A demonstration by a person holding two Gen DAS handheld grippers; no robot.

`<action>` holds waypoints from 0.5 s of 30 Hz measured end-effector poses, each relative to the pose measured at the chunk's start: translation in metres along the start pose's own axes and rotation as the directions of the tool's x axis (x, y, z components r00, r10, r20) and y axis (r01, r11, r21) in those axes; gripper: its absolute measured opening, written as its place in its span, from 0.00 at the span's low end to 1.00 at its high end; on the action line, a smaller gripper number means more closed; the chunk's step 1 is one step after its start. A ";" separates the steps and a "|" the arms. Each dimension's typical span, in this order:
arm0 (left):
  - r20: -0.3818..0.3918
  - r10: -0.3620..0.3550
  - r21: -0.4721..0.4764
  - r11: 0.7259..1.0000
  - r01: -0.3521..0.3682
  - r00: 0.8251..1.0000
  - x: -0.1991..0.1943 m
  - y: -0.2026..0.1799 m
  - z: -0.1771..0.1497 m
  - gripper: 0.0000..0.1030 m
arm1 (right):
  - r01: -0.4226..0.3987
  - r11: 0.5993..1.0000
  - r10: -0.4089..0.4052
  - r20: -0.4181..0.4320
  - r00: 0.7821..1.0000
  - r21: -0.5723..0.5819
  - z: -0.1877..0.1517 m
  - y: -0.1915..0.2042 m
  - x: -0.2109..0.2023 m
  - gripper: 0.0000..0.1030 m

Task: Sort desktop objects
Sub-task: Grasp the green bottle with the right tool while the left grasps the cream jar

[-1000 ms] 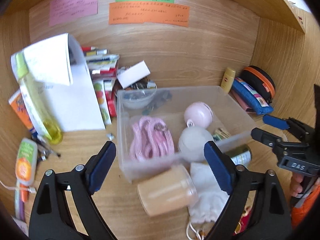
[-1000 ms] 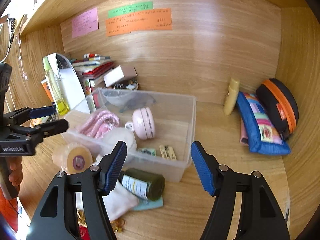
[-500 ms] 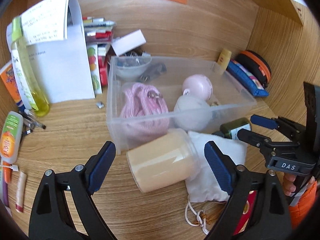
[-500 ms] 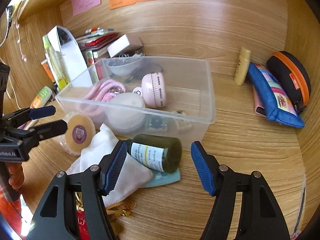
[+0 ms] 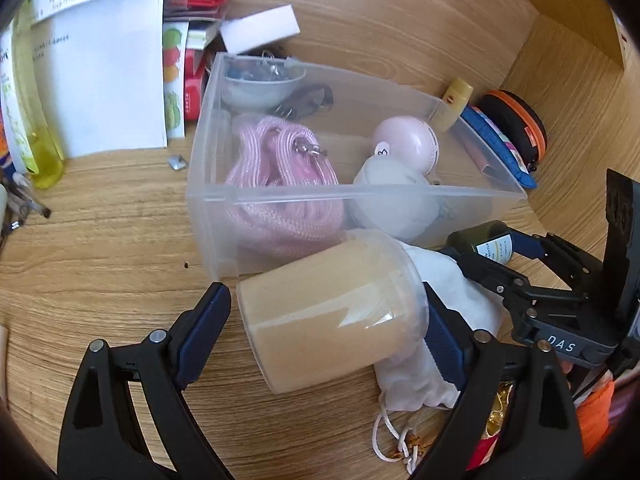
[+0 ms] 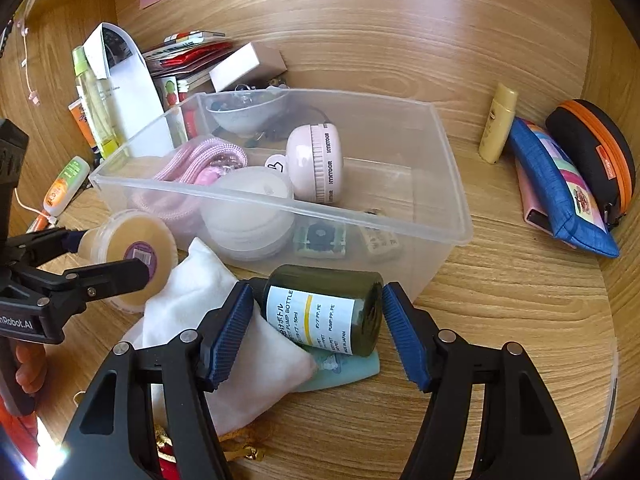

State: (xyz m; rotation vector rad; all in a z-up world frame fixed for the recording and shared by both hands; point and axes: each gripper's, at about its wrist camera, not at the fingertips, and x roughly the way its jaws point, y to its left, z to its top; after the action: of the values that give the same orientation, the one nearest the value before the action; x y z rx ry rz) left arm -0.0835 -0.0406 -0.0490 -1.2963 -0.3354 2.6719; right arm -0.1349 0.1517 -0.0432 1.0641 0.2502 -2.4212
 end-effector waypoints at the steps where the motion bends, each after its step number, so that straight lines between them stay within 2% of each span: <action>1: 0.001 0.006 0.004 1.000 -0.006 1.000 0.000 -0.001 0.000 0.89 | 0.003 1.000 -0.003 0.000 1.000 -0.001 0.000 0.000 0.001 0.61; 3: 0.006 0.031 0.026 0.999 -0.031 1.000 0.001 -0.005 -0.001 0.89 | 0.007 1.000 -0.007 0.005 1.000 -0.001 0.000 0.001 0.001 0.61; 6: 0.033 0.063 0.061 0.996 -0.065 0.997 -0.002 -0.009 -0.004 0.88 | 0.018 1.000 -0.018 0.015 1.000 -0.006 0.000 0.001 0.001 0.54; 8: 0.039 0.058 0.069 0.996 -0.061 0.998 -0.002 -0.010 -0.003 0.82 | 0.010 1.000 -0.010 0.014 1.000 -0.001 -0.001 0.000 0.001 0.53; 11: 0.041 0.054 0.068 0.996 -0.057 0.998 -0.003 -0.008 -0.002 0.81 | 0.016 1.000 -0.016 0.017 1.000 -0.001 -0.004 -0.001 0.001 0.53; 15: 0.053 0.084 0.064 0.994 -0.087 0.995 -0.005 -0.008 -0.005 0.81 | 0.017 1.000 -0.017 0.028 0.999 0.003 -0.007 -0.004 -0.003 0.53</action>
State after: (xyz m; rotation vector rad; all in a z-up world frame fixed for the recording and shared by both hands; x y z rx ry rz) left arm -0.0761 -0.0337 -0.0462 -1.2542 -0.2003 2.7647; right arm -0.1308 0.1590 -0.0461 1.0332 0.2475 -2.4507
